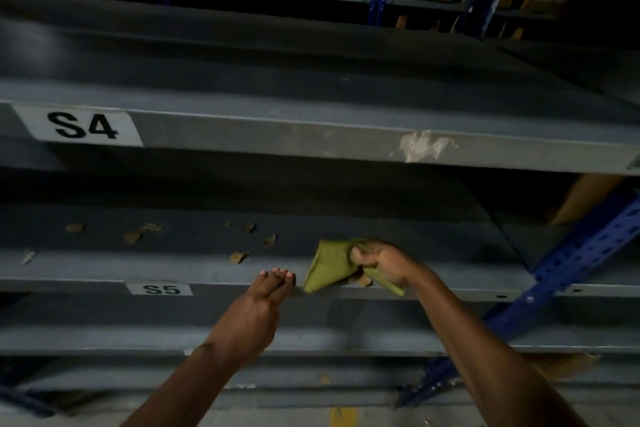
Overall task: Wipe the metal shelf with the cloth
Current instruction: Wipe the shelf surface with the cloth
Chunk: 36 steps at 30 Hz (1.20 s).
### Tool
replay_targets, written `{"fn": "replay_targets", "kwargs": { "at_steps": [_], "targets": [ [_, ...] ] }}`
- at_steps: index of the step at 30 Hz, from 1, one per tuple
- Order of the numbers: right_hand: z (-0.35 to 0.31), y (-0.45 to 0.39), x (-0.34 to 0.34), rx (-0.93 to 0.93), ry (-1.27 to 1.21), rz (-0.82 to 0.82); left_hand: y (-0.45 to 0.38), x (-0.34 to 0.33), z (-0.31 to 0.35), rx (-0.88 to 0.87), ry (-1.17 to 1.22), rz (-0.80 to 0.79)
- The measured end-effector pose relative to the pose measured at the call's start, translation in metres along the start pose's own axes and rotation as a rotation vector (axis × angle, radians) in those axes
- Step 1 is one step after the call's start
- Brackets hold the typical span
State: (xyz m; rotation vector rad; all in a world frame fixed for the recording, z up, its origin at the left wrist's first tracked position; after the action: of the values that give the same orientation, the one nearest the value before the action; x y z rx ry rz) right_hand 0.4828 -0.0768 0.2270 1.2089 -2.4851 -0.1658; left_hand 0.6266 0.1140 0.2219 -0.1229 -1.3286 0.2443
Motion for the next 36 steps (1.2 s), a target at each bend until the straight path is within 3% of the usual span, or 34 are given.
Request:
{"fn": "replay_targets", "kwargs": {
  "at_steps": [2,4,6,8,14,23,27,30,33,36],
  "targets": [
    [0.001,-0.002,0.012,0.014,0.066,0.125,0.001,0.004,-0.003,-0.022,0.038,0.017],
    [-0.004,-0.008,0.011,0.021,0.291,0.183,0.005,0.009,-0.008,-0.023,0.056,0.015],
    [-0.008,-0.014,-0.002,0.043,0.67,0.149,0.009,0.014,-0.015,-0.007,0.064,-0.008],
    [-0.012,-0.017,-0.015,0.189,0.904,0.075,0.011,0.016,-0.018,-0.007,0.056,-0.007],
    [-0.005,0.001,-0.027,0.397,1.103,-0.065,0.009,0.016,-0.014,-0.019,0.053,0.031],
    [-0.01,-0.017,-0.031,0.189,1.106,-0.037,0.023,0.021,-0.031,-0.068,0.003,0.082],
    [-0.01,-0.016,-0.038,0.214,1.196,0.027,0.048,0.04,-0.097,0.173,0.009,0.181],
    [-0.007,-0.014,-0.044,0.238,1.184,0.029,0.071,0.043,-0.151,0.378,-0.02,0.168],
    [-0.005,-0.017,-0.044,0.219,1.06,0.03,0.079,0.042,-0.166,0.364,-0.039,0.16],
    [-0.004,-0.025,-0.034,0.085,0.888,0.116,0.078,0.043,-0.166,0.374,0.013,0.166]
  ]
}}
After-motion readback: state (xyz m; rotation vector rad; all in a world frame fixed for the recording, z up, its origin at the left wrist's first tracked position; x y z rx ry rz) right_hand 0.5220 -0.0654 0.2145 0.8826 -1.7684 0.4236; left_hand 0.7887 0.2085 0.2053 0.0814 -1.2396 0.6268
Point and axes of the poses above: each hand's wrist, its own y-axis away from the middle knuckle, its own x-axis out of the back of the hand, z = x × y, the point moved 6 cm from there along -y, towards the middle knuckle, and after that the axes turned 2 degrees about x, right-handed, at the moved point
